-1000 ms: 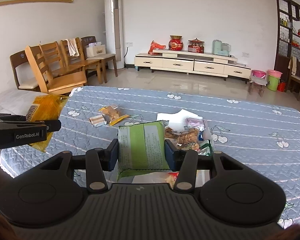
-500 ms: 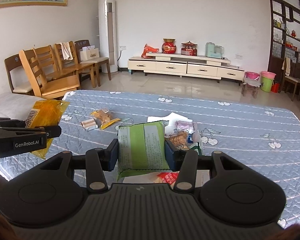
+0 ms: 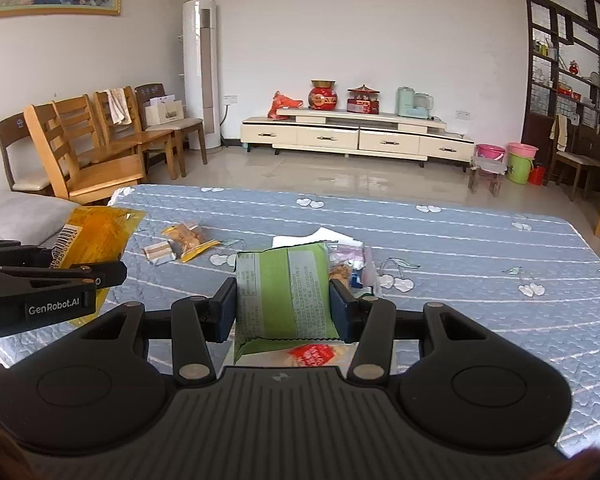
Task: Organize snacks
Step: 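Carry yellow packet in left tool while right tool carries green pack toward tray, then release yellow packet into tray with left tool while right tool drops green pack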
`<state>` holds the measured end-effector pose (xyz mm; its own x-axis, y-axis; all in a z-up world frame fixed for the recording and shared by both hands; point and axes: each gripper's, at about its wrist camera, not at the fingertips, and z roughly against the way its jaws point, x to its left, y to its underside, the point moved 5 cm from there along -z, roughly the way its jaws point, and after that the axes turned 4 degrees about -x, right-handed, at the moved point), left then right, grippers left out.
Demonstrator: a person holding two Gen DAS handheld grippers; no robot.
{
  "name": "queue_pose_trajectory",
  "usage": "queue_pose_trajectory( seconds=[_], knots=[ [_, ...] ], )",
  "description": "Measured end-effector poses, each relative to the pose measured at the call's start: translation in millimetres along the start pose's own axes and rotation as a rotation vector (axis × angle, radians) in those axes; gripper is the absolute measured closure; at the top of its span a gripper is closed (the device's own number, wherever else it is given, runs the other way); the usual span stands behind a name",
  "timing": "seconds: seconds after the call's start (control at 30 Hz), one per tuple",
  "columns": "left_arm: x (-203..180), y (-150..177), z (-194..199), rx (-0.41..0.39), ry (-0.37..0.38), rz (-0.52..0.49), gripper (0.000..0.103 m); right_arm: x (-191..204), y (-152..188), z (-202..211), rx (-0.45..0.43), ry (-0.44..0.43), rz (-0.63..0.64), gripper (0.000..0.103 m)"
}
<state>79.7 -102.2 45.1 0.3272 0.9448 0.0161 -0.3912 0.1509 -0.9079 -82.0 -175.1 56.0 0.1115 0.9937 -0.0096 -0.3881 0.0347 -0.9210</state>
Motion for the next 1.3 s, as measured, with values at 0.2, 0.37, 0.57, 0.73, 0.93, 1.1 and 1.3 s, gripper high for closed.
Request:
queue_pose_trajectory(
  seconds=[0.2,0.37,0.57,0.73,0.93,1.1,1.3],
  knots=[
    [-10.0,-0.7,-6.7,0.006,0.03,-0.012,0.065,-12.6,1.0,0.6,0.001,0.04,-0.027,0.044],
    [-20.1,-0.8,-14.2,0.008,0.057,-0.028,0.065,-20.2,2.8,-1.5,0.008,0.073,-0.048,0.044],
    [-36.4,-1.7,-24.3,0.01,0.081,-0.052,0.065,-25.9,5.7,-10.3,0.022,0.093,-0.063,0.044],
    [-44.7,2.4,-34.0,0.025,0.099,-0.06,0.065,-25.2,10.8,-20.9,0.047,0.092,-0.07,0.044],
    [-51.5,12.4,-44.2,0.055,0.111,-0.073,0.065,-19.7,19.6,-40.8,0.086,0.074,-0.062,0.044],
    [-54.0,17.4,-49.1,0.071,0.112,-0.074,0.065,-16.4,25.2,-54.0,0.113,0.071,-0.063,0.044],
    [-58.4,19.7,-55.1,0.086,0.12,-0.074,0.065,-23.7,29.9,-62.5,0.137,0.073,-0.057,0.044]
  ],
)
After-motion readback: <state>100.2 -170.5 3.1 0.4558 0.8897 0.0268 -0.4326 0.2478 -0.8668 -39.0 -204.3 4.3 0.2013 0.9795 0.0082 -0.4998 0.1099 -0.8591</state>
